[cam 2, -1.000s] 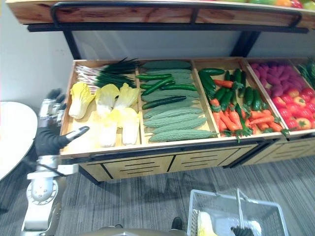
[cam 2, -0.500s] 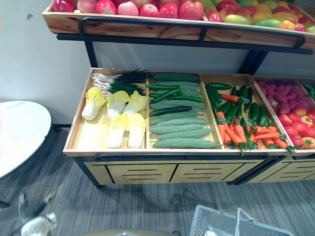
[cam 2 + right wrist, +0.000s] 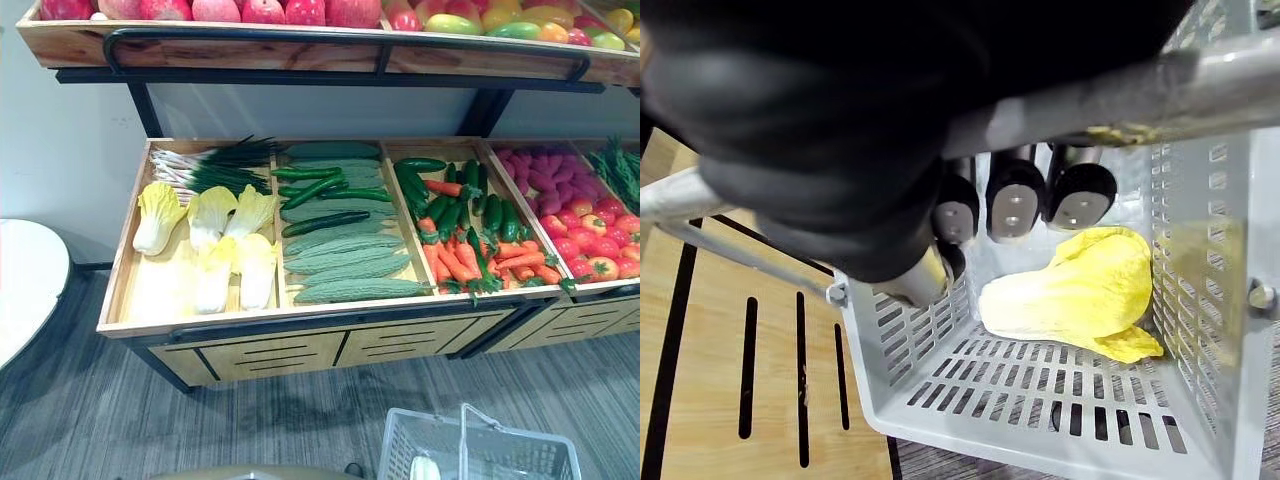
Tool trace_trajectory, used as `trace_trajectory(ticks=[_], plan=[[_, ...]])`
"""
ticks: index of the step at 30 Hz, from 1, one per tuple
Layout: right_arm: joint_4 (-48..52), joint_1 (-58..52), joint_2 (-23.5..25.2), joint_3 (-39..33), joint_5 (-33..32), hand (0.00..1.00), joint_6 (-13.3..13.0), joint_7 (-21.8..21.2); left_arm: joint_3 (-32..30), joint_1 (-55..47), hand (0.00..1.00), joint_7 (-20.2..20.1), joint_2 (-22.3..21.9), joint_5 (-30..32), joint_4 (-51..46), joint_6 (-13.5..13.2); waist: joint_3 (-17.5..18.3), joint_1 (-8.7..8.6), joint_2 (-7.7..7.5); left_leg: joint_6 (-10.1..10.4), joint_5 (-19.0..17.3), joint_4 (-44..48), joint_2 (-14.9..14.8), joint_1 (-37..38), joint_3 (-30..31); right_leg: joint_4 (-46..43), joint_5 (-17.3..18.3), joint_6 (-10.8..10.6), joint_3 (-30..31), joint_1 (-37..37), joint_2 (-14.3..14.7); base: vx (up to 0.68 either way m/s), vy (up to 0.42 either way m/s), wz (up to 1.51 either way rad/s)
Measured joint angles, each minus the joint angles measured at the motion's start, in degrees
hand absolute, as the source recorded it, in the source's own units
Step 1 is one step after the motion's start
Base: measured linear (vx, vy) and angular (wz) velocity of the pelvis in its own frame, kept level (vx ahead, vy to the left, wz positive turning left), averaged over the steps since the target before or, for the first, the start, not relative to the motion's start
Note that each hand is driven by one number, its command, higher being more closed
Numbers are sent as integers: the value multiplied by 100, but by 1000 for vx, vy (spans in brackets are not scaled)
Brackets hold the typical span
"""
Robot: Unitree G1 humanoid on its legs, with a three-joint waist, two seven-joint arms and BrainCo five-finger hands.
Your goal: Pick vegetable in the basket
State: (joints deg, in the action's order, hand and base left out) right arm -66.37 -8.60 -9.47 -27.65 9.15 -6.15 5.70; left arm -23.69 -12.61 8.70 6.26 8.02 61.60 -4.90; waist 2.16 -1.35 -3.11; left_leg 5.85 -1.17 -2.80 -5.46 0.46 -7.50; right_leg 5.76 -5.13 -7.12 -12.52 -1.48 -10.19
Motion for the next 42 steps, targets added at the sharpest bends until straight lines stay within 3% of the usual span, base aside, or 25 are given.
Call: trace_trajectory(ticks=[6,9,10,13,15,16,17,18,19,20,21,23,26,28,29,31,32,34,35,36,38,40,41,42], plan=[[-7,2,3,109,-4,100,51,-36,499,-8,0,-201,-3,15,23,0,-84,-2,13,51,-52,1,-17,97,-14,-100,93,-20,30,43,1,-36,-15,-2],[-114,123,-4,100,-8,100,65,-78,547,-9,0,-248,-10,-5,61,0,-303,9,-45,40,-560,858,-117,-65,-123,-443,270,-53,187,25,-4,-19,6,-23],[-117,154,-10,90,-11,100,65,-87,557,-8,0,-248,-13,-20,65,2,-360,6,49,24,-870,1409,-215,-283,-127,-617,353,-81,229,-37,27,-27,8,-21],[-135,153,2,-65,-27,100,64,-93,604,12,0,-248,-11,-52,59,-1,-477,3,173,-52,-1360,2315,-376,-590,-139,-996,489,-179,351,-167,73,-10,84,-20],[-79,163,49,-214,-39,100,37,-92,602,116,0,-247,35,-51,62,-3,-526,1,152,-112,-1555,2710,-456,-767,-298,-1190,439,-279,560,-357,97,-8,128,-47],[-16,206,125,-229,-60,100,34,-94,631,157,0,-246,79,-50,72,-3,-557,10,140,-148,-1628,2811,-560,-825,-497,-1286,270,-294,796,-547,148,-73,122,-106],[100,245,163,-154,-65,100,7,-94,700,169,0,-244,113,-49,92,-7,-595,50,136,-177,-1657,2811,-665,-820,-842,-1252,-144,-243,1024,-778,270,-121,153,-125],[153,251,194,-81,-68,100,-10,-103,710,220,0,-243,125,-41,94,-9,-607,58,114,-195,-1651,2780,-698,-808,-1010,-1134,-443,-253,1082,-872,333,-171,193,-159],[257,282,259,63,-68,100,-40,-113,707,219,0,-244,136,-32,111,-17,-662,134,166,-364,-1507,2531,-858,-717,-1481,-659,-1021,-180,1131,-891,397,-261,199,-153],[259,270,307,105,-119,100,-22,-131,769,336,0,-257,164,-4,83,-25,-714,100,142,-462,-1367,2297,-862,-640,-1823,-1732,-299,237,481,-1103,287,-243,169,-133],[240,246,321,104,-147,100,-7,-128,783,355,0,-261,169,-3,55,-28,-724,96,140,-478,-1325,2231,-849,-592,-1902,-2080,-74,300,309,-1138,227,-189,103,-84],[127,94,351,108,-248,100,16,-102,899,335,0,-274,183,-3,-67,-92,-738,31,141,-546,-1096,1821,-780,-272,-2413,-3460,754,541,-403,-944,-84,-87,75,-92],[15,147,357,138,-235,100,49,-99,1014,367,0,-270,261,-5,-68,-117,-754,17,113,-560,-936,1646,-769,-186,-3031,-3854,1024,507,-807,-678,-387,-108,-20,-121],[-1,303,366,130,-238,100,92,-98,1023,383,0,-261,298,-9,-56,-112,-831,51,6,-490,-877,1767,-880,-161,-3750,-3519,1199,467,-1375,-588,-664,-137,-196,-162],[3,356,361,105,-241,100,91,-99,1024,407,0,-260,291,-9,-49,-108,-887,35,-5,-461,-844,1805,-922,-116,-3905,-3352,1218,495,-1569,-601,-590,-125,-218,-179],[4,505,320,106,-243,100,87,-90,1046,434,0,-265,191,-10,-46,-112,-900,72,107,-378,-697,1672,-1090,-110,-4274,-2251,1219,467,-1693,-507,-142,-147,-312,-177],[7,618,262,106,-236,100,122,-76,1144,616,0,-240,78,-11,-16,-110,-1050,3,212,-338,-603,1712,-1258,-72,-4615,-1896,1526,521,-2085,-422,-95,-129,-312,-123],[14,552,219,128,-236,100,151,-74,1281,716,0,-236,82,-7,-13,-119,-1108,-13,290,-255,-529,1769,-1396,79,-4865,-1878,1417,483,-2246,-408,-52,-60,-263,-98],[3,407,264,126,-249,100,206,-61,1330,795,0,-224,61,-8,1,-112,-1098,-34,344,-214,-480,1972,-1646,147,-4868,-1664,1287,505,-2085,-318,232,-5,-242,-81],[-1,383,271,128,-250,100,208,-61,1337,812,0,-224,54,-8,-1,-115,-1090,-35,363,-206,-464,2014,-1694,169,-4873,-1627,1279,519,-2052,-298,280,17,-271,-71],[-44,246,285,196,-252,100,206,-57,1320,871,0,-209,-24,-63,-3,-114,-1093,-59,401,-173,-308,2559,-2154,294,-4870,-1485,1198,651,-1702,-200,609,25,-215,-83],[-99,266,241,325,-252,100,194,-44,1185,880,0,-170,-82,-111,-8,-111,-1107,-141,398,-207,-86,3090,-2452,341,-4673,-1458,1169,778,-1332,-185,779,37,-203,-113],[-96,282,240,332,-257,100,169,-31,1064,880,0,-105,-143,-193,-39,-120,-1148,-146,352,-236,-11,3436,-2465,183,-4017,-1453,1134,844,-947,-158,828,49,-157,-131],[-98,294,224,344,-256,100,165,-26,1009,878,0,-66,-178,-264,-61,-120,-1187,-134,291,-165,-160,3424,-2260,86,-3434,-1448,1113,873,-759,-155,813,65,-60,-155]])
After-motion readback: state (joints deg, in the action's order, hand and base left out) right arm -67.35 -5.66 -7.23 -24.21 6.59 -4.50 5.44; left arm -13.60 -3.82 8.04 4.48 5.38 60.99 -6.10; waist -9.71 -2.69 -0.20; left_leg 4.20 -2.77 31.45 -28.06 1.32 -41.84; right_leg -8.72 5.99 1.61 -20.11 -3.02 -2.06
